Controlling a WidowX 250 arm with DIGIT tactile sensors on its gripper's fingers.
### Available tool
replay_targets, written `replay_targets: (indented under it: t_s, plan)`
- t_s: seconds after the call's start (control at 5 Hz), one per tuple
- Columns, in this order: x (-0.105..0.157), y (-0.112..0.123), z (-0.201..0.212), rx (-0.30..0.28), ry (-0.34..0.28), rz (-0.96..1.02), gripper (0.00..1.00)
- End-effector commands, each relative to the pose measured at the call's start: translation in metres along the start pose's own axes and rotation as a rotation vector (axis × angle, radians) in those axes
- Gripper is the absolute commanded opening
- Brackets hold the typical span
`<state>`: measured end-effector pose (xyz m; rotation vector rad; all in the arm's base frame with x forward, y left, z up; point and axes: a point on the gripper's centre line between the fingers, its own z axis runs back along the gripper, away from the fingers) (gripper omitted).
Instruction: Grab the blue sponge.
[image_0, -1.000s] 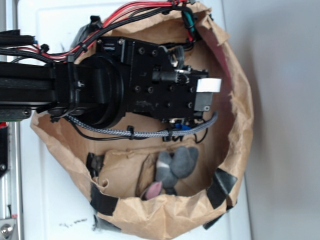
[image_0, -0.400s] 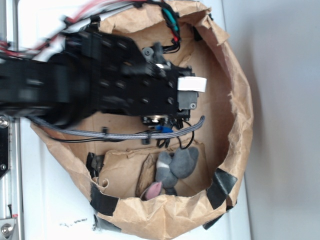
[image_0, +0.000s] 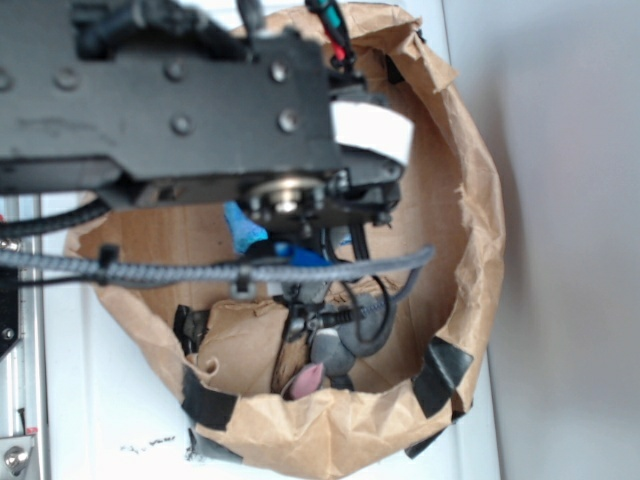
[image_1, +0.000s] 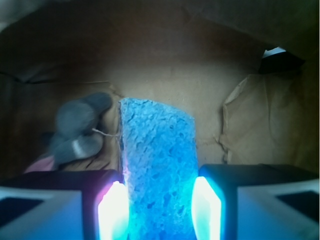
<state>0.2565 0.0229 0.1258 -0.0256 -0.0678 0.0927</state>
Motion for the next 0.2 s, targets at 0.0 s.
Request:
replay_targets:
  t_s: [0.0]
  plan:
    - [0.0082,0.0109,0.0407,0.015,-0.081,0.055,0.00]
